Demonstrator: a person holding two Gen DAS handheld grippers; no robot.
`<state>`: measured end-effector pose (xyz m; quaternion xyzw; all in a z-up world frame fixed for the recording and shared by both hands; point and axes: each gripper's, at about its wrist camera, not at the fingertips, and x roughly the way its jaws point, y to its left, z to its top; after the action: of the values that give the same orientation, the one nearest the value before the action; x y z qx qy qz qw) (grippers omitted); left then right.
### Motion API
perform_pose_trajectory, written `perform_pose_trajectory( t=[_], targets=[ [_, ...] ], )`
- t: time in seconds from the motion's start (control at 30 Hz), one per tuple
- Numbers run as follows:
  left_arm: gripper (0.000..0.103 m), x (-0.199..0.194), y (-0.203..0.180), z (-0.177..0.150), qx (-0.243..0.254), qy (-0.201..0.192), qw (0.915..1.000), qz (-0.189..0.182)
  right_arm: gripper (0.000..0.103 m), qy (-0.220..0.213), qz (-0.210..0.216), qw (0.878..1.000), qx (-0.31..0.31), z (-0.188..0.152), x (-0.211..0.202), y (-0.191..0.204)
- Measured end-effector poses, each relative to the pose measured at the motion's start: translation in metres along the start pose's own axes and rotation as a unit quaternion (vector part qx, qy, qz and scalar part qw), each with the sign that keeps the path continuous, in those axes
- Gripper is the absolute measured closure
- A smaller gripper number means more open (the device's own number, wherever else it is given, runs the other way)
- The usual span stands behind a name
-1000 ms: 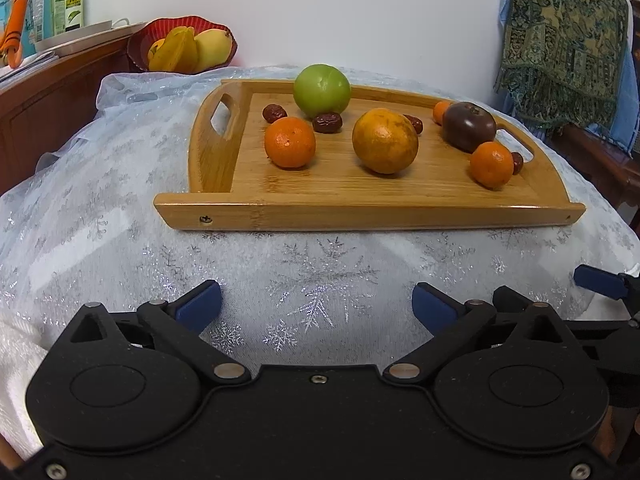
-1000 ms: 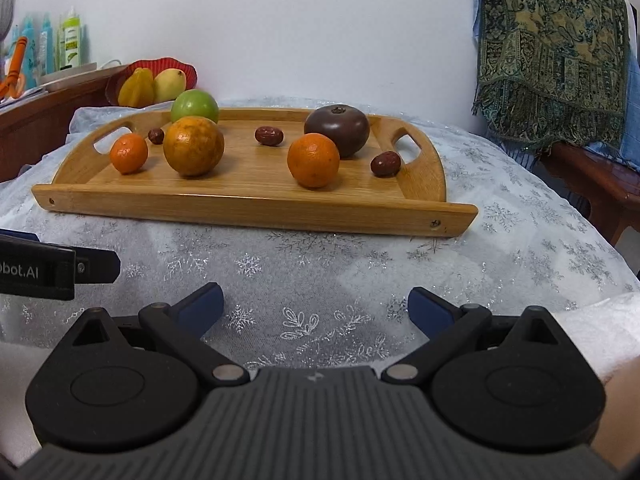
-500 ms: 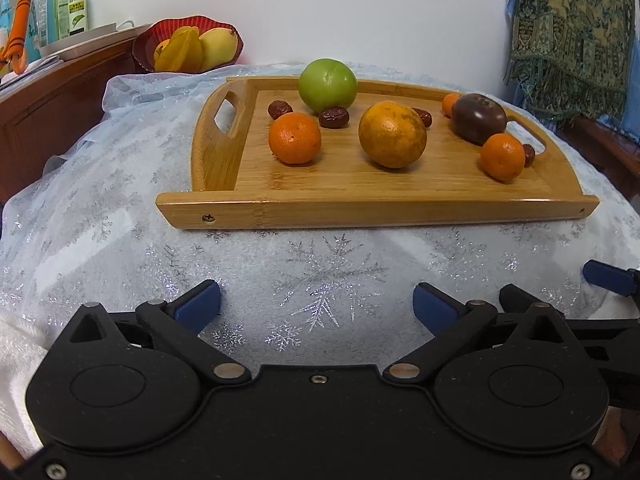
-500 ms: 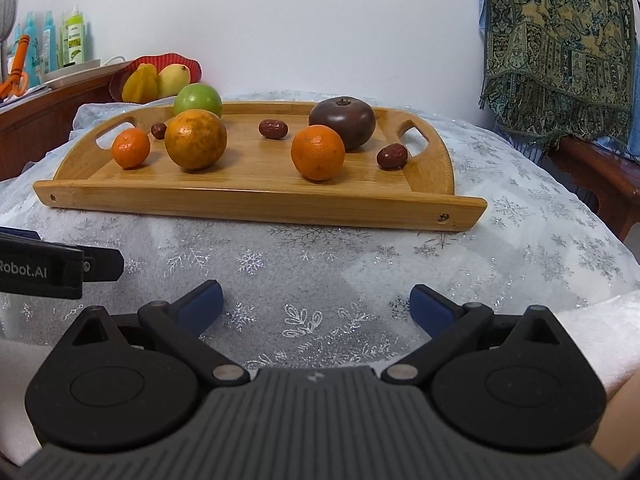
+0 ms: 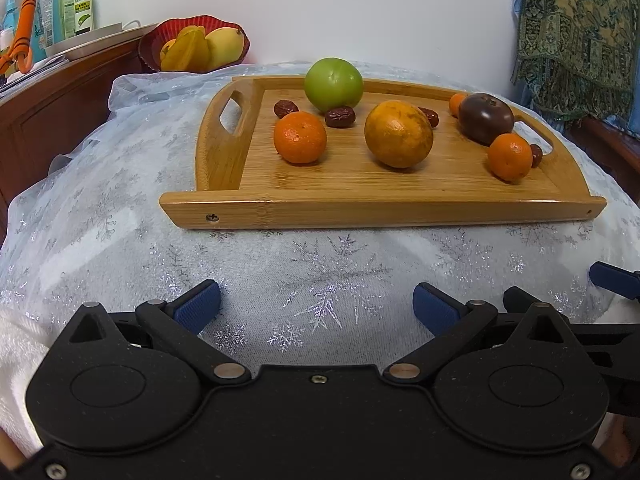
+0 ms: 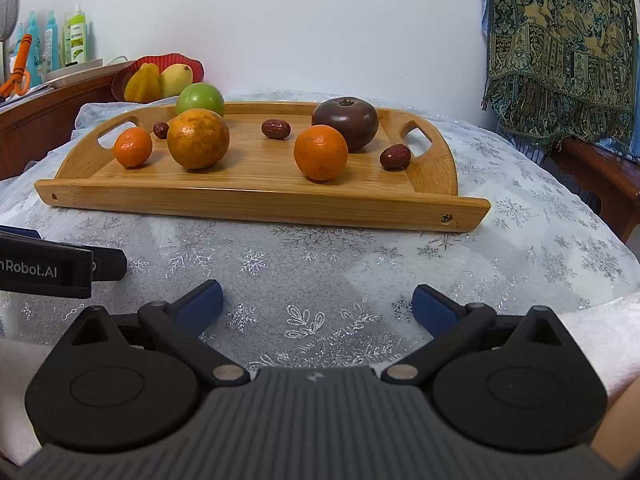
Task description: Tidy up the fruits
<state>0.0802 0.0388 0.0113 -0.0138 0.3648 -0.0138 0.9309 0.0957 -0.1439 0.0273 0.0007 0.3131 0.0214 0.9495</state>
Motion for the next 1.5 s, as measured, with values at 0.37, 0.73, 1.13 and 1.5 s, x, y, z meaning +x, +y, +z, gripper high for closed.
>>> perform_pose_trajectory(
  t=[0.37,0.73,1.13,1.5],
  targets=[
    [0.000,0.0002,-0.0001,0.0001,0.000,0.000,1.0000,0.000,0.000,0.000,0.000,1.000,0.000,-0.0001,-0.0001,0.0001],
    [0.000,0.0003,0.0000,0.0001,0.000,0.000,1.0000,0.000,0.000,0.000,0.000,1.000,0.000,-0.0002,0.0000,0.0002],
    [0.000,0.0007,0.0005,0.0003,-0.002,0.000,1.0000,0.000,0.000,-0.001,0.000,1.000,0.000,-0.0003,0.0001,0.0002],
    [0.000,0.0002,0.0029,0.0002,-0.002,-0.001,1.0000,0.002,0.000,-0.001,0.000,1.000,0.000,-0.0003,0.0001,0.0002]
  ],
)
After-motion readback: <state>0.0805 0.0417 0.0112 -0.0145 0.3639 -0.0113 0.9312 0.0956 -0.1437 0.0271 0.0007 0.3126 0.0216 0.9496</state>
